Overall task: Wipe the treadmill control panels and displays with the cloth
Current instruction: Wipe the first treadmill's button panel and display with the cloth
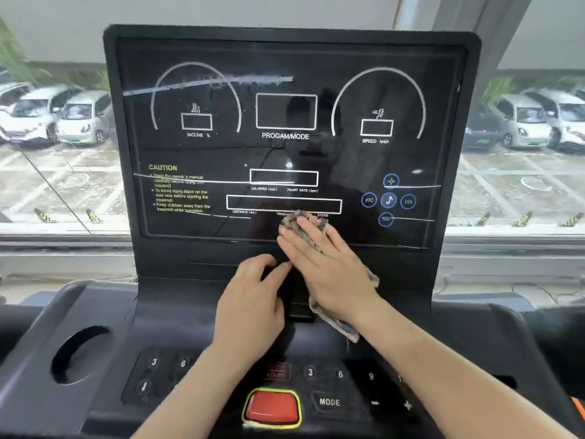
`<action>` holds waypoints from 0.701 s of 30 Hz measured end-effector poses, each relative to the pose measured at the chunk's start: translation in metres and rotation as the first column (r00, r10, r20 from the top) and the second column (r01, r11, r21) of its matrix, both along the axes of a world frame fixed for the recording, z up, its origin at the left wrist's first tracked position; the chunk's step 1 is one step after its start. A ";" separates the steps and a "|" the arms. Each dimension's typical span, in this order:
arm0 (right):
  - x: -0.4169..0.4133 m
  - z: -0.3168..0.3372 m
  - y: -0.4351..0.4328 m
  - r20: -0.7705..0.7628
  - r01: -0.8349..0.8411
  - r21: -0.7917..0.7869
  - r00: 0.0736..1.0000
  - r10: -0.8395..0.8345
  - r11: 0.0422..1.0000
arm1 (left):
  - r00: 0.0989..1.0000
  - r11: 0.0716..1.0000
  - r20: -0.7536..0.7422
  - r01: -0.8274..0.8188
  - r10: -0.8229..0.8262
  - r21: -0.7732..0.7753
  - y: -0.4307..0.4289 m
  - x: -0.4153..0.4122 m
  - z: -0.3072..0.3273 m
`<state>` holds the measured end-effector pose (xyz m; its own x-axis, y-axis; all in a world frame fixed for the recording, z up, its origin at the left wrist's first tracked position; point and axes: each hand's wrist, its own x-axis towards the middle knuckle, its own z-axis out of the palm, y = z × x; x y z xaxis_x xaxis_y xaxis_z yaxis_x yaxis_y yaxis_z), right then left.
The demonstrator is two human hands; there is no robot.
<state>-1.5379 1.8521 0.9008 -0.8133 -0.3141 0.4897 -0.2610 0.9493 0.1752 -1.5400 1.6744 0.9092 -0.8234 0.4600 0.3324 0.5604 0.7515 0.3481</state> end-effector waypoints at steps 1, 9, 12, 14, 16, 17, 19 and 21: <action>0.004 0.005 0.023 -0.026 0.016 0.020 1.000 -0.016 1.000 | 1.000 1.000 -0.004 0.008 -0.008 -0.012 -0.002 -0.001 -0.001; -0.027 0.025 -0.006 -0.170 0.284 -0.336 0.919 -0.355 0.898 | 0.998 1.000 -0.057 -0.022 0.021 -0.013 0.008 -0.010 0.001; -0.030 0.022 -0.035 -0.075 0.035 -0.009 0.997 -0.036 0.999 | 0.998 0.999 -0.053 -0.037 0.039 0.035 -0.005 -0.017 0.000; -0.030 0.033 -0.010 -0.082 -0.039 0.068 0.996 0.045 0.997 | 0.997 0.999 -0.072 -0.036 0.039 0.037 -0.017 -0.023 0.002; -0.033 0.049 0.018 -0.163 0.071 -0.041 0.984 -0.077 0.997 | 0.994 0.995 -0.070 -0.079 0.083 0.065 -0.026 -0.026 0.004; -0.037 0.056 0.024 -0.204 0.144 -0.160 0.963 -0.175 0.977 | 0.992 0.990 -0.058 -0.109 0.114 0.091 -0.030 -0.028 0.004; -0.045 0.053 0.001 -0.221 0.209 -0.275 0.936 -0.274 0.938 | 0.989 0.986 -0.051 -0.135 0.141 0.096 -0.037 -0.031 0.003; -0.050 0.032 -0.048 -0.165 0.089 -0.146 0.980 -0.113 0.985 | 0.991 0.990 -0.053 -0.122 0.127 0.075 -0.042 -0.031 0.003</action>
